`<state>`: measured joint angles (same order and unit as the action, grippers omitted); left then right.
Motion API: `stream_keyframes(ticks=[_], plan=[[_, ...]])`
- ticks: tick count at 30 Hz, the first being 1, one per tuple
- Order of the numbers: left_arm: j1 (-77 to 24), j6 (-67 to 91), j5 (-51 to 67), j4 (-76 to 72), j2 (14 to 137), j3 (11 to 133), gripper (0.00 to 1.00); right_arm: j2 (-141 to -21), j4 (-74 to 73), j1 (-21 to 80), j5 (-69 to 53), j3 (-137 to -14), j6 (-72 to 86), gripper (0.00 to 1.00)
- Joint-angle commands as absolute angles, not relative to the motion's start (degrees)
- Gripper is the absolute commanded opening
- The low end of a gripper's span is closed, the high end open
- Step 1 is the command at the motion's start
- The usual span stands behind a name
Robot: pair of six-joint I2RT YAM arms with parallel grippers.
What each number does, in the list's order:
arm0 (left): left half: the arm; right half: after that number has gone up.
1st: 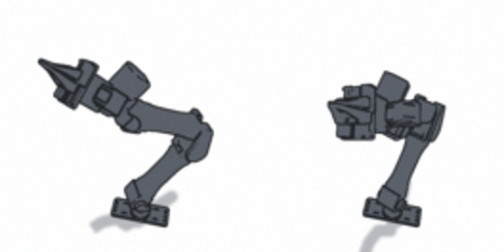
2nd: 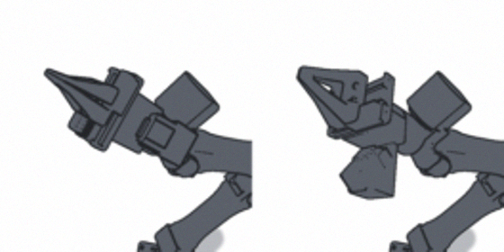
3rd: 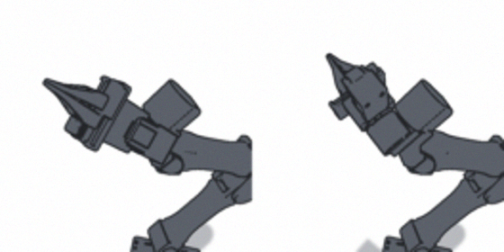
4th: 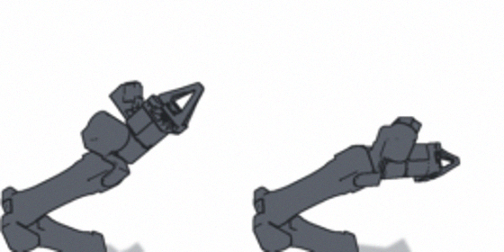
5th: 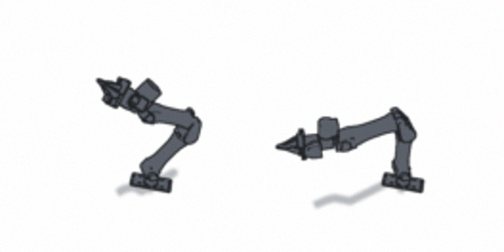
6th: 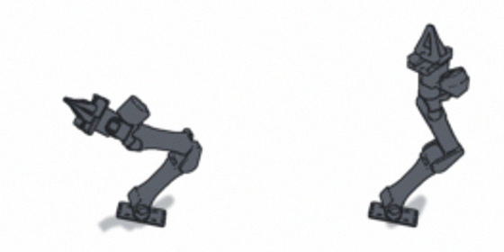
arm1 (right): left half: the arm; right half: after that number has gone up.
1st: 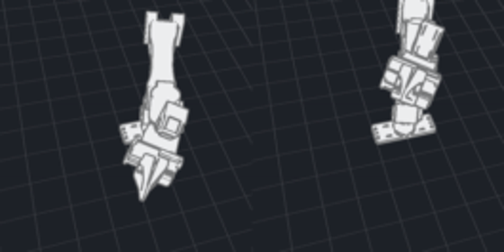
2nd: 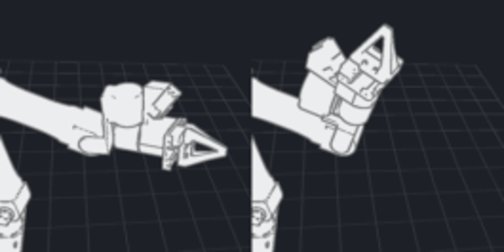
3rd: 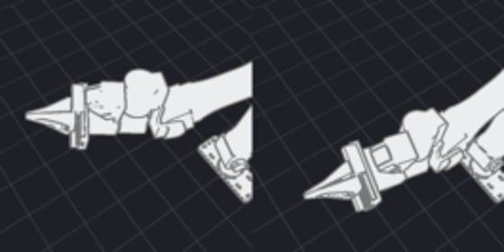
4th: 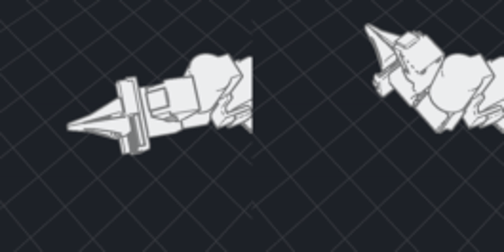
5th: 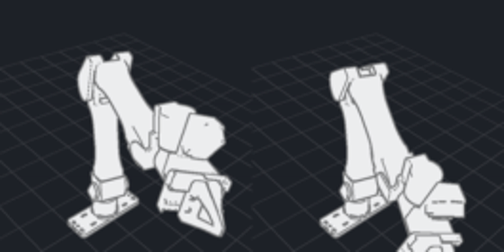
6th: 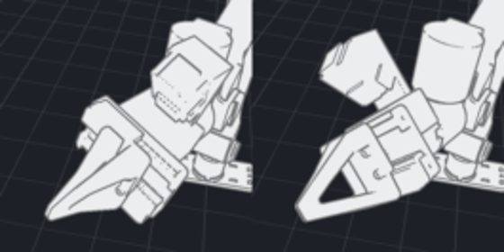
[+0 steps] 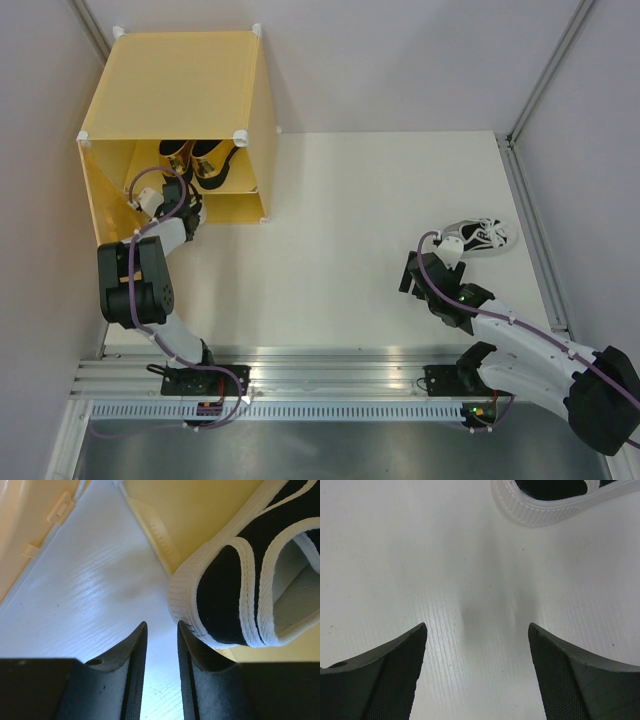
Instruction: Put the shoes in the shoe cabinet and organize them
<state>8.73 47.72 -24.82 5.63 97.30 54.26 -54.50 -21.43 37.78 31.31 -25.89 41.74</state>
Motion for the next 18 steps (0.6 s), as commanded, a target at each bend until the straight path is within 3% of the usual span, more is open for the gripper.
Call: stream_keyframes(ticks=[1, 18], plan=[[9.05, 49.84, -23.82, -1.13, 97.91, 55.9, 0.36, -54.84, -21.18, 37.62, 32.61, -26.45, 41.31, 0.87], [11.16, 49.4, -24.35, -0.53, 100.19, 58.8, 0.38, -54.67, -21.88, 37.44, 32.26, -26.81, 41.4, 0.86]])
